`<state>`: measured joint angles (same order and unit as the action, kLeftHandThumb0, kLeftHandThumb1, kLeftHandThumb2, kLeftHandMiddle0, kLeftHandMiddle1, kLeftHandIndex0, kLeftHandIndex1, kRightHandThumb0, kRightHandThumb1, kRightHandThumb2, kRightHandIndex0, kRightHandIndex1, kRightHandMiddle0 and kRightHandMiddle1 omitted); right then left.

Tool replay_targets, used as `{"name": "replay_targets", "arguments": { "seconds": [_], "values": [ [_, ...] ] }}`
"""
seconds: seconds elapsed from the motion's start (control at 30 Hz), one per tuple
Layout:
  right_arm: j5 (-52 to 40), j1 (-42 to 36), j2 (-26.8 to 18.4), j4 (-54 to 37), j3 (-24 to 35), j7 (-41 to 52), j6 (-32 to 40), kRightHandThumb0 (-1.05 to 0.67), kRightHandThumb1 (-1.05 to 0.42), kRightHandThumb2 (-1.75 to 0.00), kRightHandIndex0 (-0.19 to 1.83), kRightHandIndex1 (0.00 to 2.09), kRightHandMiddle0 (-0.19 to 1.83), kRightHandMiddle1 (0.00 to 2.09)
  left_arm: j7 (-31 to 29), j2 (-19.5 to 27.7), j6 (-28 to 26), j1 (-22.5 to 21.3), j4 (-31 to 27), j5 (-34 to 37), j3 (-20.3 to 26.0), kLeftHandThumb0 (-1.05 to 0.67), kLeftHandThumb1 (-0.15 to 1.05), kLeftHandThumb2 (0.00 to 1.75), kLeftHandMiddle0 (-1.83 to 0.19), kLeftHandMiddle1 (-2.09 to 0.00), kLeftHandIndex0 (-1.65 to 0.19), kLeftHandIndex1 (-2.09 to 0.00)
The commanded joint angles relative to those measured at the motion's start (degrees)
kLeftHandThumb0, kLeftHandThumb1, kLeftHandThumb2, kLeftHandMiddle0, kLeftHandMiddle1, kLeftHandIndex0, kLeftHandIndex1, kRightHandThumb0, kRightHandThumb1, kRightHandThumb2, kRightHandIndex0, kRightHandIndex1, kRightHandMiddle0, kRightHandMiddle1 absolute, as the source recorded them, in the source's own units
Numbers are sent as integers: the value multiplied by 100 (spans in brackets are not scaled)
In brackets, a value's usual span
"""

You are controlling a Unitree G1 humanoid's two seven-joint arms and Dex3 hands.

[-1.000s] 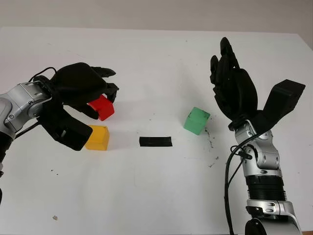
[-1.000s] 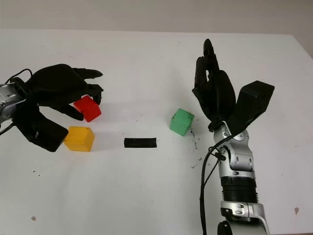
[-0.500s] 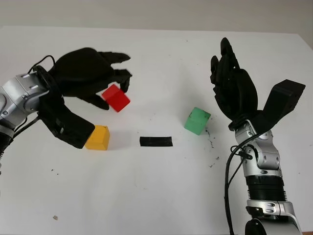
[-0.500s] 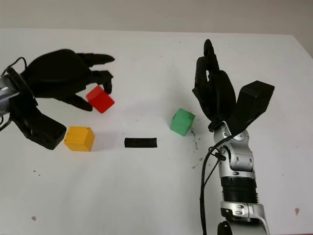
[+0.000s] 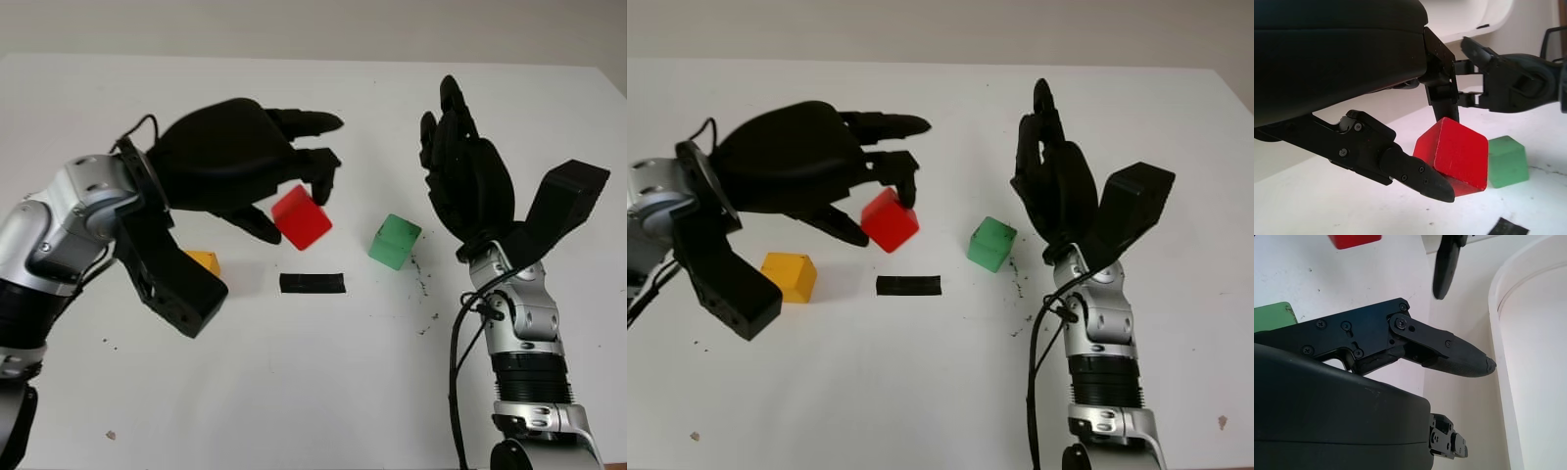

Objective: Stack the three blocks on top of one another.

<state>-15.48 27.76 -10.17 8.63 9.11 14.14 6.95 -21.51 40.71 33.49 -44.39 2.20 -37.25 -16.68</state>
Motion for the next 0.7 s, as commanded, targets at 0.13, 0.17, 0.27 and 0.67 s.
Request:
{"name": "replay_targets", "arguments": {
  "seconds": [0.13,0.17,0.27,0.67],
  "values": [
    [-13,-114,46,-301,0,-123,121,-71,-105,-74,-19,0,-19,0,243,-274,463,-51,333,-626,-451,-47,90,4,-28,-7,-52,-134],
    [-28,-124,59,-307,6,-125,116,-71,-105,-74,-19,0,-19,0,403,-311,578,-79,457,-834,-529,-46,89,4,-28,-7,-52,-134],
    [-42,-134,80,-308,13,-132,114,-72,-105,-73,-19,0,-19,0,905,-393,846,-155,757,-1414,-723,-38,87,5,-31,-8,-50,-143],
    [-65,-136,66,-285,27,-110,104,-70,-105,-73,-19,0,-19,0,1098,-471,1180,-412,1120,-1957,-1088,-33,86,5,-31,-9,-46,-167]
  ]
}}
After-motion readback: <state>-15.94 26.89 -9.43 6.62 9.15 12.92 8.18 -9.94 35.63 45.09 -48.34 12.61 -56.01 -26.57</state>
